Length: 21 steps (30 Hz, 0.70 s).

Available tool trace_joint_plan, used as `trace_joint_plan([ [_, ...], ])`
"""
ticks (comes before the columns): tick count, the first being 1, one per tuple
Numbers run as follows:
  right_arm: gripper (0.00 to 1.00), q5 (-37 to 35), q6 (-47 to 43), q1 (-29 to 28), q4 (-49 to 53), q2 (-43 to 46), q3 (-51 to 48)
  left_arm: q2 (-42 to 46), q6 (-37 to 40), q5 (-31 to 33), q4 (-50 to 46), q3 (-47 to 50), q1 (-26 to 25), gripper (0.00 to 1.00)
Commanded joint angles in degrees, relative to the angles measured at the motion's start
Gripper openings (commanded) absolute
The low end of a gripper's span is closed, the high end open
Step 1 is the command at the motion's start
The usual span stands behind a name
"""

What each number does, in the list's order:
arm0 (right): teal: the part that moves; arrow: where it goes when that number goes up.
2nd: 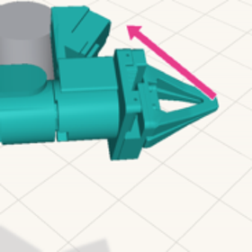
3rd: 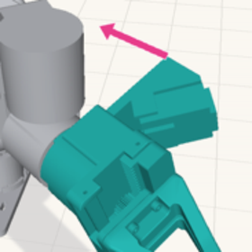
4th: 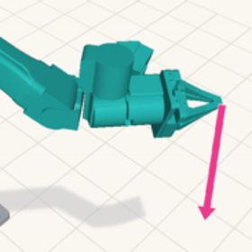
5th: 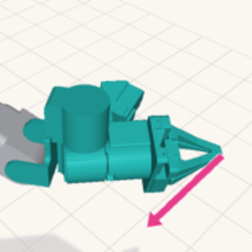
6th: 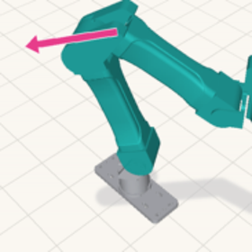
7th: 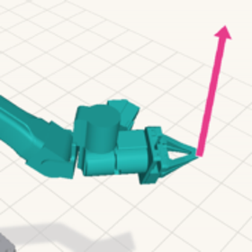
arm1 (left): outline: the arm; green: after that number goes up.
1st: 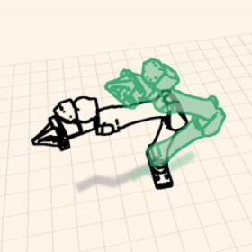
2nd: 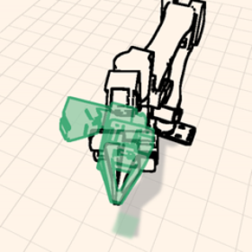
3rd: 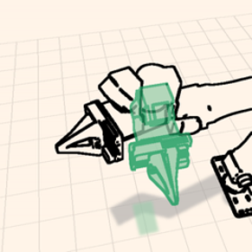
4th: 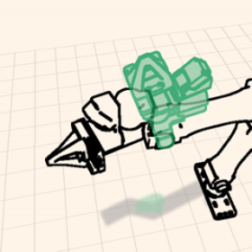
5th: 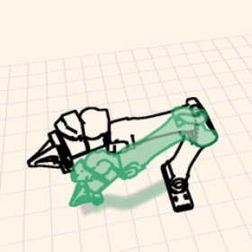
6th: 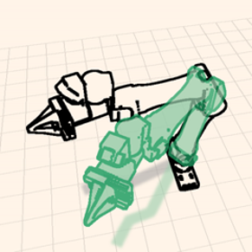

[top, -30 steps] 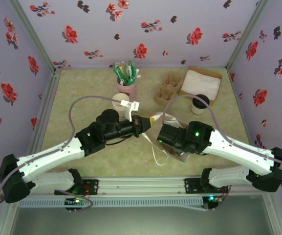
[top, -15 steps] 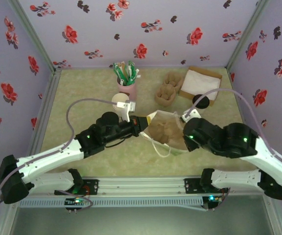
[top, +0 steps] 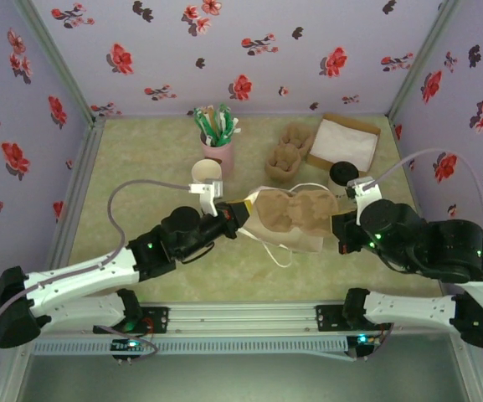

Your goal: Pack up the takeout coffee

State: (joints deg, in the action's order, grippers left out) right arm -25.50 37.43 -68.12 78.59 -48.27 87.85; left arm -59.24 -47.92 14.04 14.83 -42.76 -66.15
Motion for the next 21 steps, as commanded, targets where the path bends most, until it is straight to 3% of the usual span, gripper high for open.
trace_joint_plan([
  [1, 0.00, -1.9, 8.7, 0.5, 0.5, -0.6, 2.2, 1.3, -0.7, 6.2, 3.2, 1.1, -1.7, 0.00],
  [9, 0.00, -2.0, 18.1, 0.5, -1.7, -0.1, -1.1, 0.0, -2.4, 8.9, 6.1, 2.2, -3.4, 0.04],
  [21, 0.00, -1.2, 22.5, 0.5, 1.0, 1.4, -0.4, -1.2, -3.5, 9.3, 6.3, 1.8, -3.6, 0.20],
])
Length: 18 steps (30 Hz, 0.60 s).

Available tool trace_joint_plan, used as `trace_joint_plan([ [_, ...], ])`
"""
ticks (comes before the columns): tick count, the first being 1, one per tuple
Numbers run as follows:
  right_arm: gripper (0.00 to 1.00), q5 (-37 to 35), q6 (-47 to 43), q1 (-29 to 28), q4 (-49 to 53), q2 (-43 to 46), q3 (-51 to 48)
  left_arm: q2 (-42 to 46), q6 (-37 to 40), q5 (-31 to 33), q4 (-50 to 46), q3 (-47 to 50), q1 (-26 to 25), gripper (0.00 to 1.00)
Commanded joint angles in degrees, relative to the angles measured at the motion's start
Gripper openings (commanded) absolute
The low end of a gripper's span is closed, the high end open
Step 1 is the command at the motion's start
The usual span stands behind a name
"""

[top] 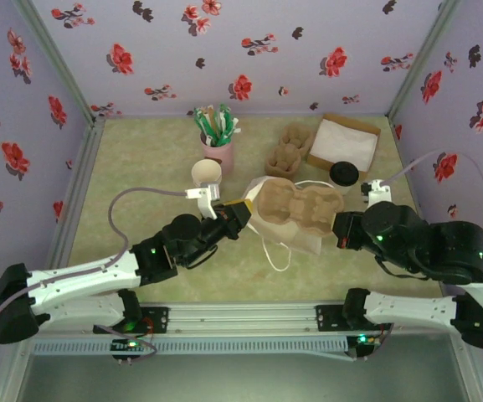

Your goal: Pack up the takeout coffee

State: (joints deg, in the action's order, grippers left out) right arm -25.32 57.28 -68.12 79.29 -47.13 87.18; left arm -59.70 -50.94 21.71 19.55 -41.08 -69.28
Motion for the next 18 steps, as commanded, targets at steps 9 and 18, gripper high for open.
trace_joint_plan([
  [9, 0.00, -3.0, 1.7, 0.5, 0.3, 0.5, -0.1, -1.3, 0.7, 0.0, 0.3, -2.0, -0.5, 0.27],
  [18, 0.00, -7.8, -3.9, 0.5, 4.5, -5.5, 7.8, -2.1, -0.1, -3.3, 0.2, -4.8, -0.7, 0.42],
])
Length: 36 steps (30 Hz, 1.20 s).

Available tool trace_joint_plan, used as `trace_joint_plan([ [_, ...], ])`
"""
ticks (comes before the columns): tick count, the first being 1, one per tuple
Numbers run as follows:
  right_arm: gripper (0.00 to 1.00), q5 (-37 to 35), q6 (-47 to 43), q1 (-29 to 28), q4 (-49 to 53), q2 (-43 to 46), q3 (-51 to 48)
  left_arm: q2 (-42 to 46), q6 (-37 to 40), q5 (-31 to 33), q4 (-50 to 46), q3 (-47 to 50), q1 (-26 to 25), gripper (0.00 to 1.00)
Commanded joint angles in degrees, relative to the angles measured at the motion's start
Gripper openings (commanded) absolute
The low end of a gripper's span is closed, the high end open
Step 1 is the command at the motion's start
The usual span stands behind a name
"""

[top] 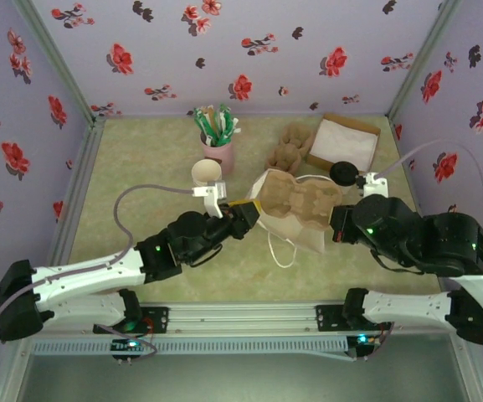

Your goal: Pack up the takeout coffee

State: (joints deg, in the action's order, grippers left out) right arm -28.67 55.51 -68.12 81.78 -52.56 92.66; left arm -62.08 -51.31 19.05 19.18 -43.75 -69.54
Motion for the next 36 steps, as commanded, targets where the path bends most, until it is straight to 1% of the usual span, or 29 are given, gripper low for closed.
trace_joint_plan([
  [1, 0.00, -4.4, -2.6, 0.5, 1.7, -0.2, 2.4, 0.7, 0.6, -0.5, 0.6, -2.1, -0.4, 0.43],
  [4, 0.00, -3.1, -4.0, 0.7, 1.0, -1.4, 2.1, 1.5, 1.4, -0.5, -0.1, -2.8, -0.4, 0.49],
  [5, 0.00, -2.6, -4.4, 0.8, 1.0, -1.9, 2.1, 1.6, 1.3, -0.5, -0.3, -2.9, -0.3, 0.53],
  [6, 0.00, -2.1, -4.9, 1.0, 1.0, -2.4, 2.1, 1.6, 1.3, -0.7, -0.2, -3.0, -0.3, 0.54],
  [7, 0.00, -1.6, -5.4, 1.4, 0.8, -2.8, 2.1, 1.6, 1.2, -0.7, -0.3, -3.0, -0.3, 0.60],
  [8, 0.00, -1.1, -6.0, 1.9, 0.6, -3.1, 2.2, 1.6, 0.9, -0.9, -0.2, -3.1, -0.4, 0.61],
  [10, 0.00, 0.0, -7.4, 3.3, -0.1, -3.3, 2.3, 1.4, 0.6, -1.3, -0.2, -3.2, -0.4, 0.70],
  [12, 0.00, 1.9, -9.1, 5.4, -0.8, -3.7, 2.4, 1.3, 0.7, -1.7, 0.1, -3.3, -0.4, 0.72],
  [13, 0.00, 3.4, -10.2, 6.9, -1.1, -4.0, 2.4, 1.4, 0.7, -1.7, -0.1, -3.3, -0.4, 0.76],
  [16, 0.00, 9.1, -13.3, 10.9, -2.4, -5.4, 2.0, 2.0, 1.9, -1.7, -1.0, -3.6, -0.4, 0.77],
  [17, 0.00, 12.4, -14.3, 12.1, -2.8, -6.0, 1.9, 2.4, 2.4, -1.7, -1.7, -3.6, -0.3, 0.77],
  [19, 0.00, 15.1, -16.3, 13.5, -2.2, -7.4, 2.8, 3.5, 4.6, -1.3, -4.0, -4.1, -0.3, 0.79],
  [21, 0.00, 16.4, -18.2, 15.2, -0.3, -8.8, 4.7, 5.2, 6.8, -0.6, -7.5, -4.7, -0.2, 0.81],
  [24, 0.00, 18.2, -20.1, 17.7, 1.6, -9.9, 6.9, 8.1, 8.2, 1.3, -12.8, -4.3, 0.2, 0.88],
  [26, 0.00, 20.7, -20.8, 19.5, 1.4, -10.5, 6.6, 9.8, 8.3, 1.8, -16.2, -4.0, 0.8, 0.92],
  [31, 0.00, 23.4, -20.3, 21.1, -1.9, -11.5, 3.7, 13.0, 9.2, 2.4, -21.6, -3.2, 1.6, 0.95],
  [36, 0.00, 26.3, -20.6, 22.8, -4.4, -13.9, 3.5, 15.4, 9.7, 2.5, -22.4, -1.8, 2.2, 0.96],
])
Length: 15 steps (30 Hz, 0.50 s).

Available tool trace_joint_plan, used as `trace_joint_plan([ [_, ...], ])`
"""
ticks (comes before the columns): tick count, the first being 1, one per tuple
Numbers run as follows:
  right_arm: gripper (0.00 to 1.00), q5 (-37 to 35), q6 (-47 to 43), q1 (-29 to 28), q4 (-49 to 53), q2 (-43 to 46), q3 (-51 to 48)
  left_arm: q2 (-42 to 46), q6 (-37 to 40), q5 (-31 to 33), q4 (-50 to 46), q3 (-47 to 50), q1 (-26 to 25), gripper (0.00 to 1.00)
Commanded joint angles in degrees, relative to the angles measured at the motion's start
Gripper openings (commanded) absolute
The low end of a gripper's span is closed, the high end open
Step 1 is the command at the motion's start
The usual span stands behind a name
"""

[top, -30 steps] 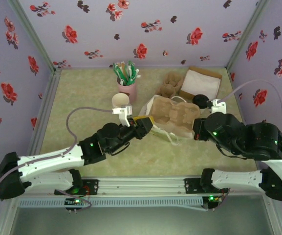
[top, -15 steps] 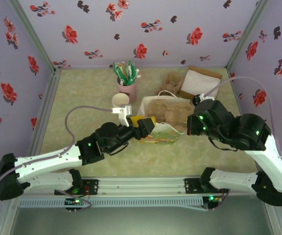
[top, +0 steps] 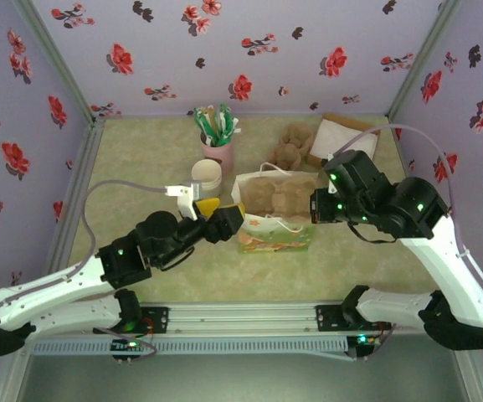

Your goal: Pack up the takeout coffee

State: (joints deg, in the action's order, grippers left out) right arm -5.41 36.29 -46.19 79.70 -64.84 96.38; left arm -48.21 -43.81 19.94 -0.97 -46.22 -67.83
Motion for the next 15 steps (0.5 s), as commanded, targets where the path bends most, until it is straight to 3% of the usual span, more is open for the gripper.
trace_joint_plan([
  [1, 0.00, 3.2, -1.7, 1.1, -2.5, -2.3, -0.1, 1.6, 3.0, 1.6, -2.4, 0.6, 0.7, 0.96],
  [15, 0.00, 12.0, 0.4, 9.7, -9.8, -5.0, -5.6, 1.9, 3.8, 1.1, -3.4, 1.5, 2.0, 0.96],
])
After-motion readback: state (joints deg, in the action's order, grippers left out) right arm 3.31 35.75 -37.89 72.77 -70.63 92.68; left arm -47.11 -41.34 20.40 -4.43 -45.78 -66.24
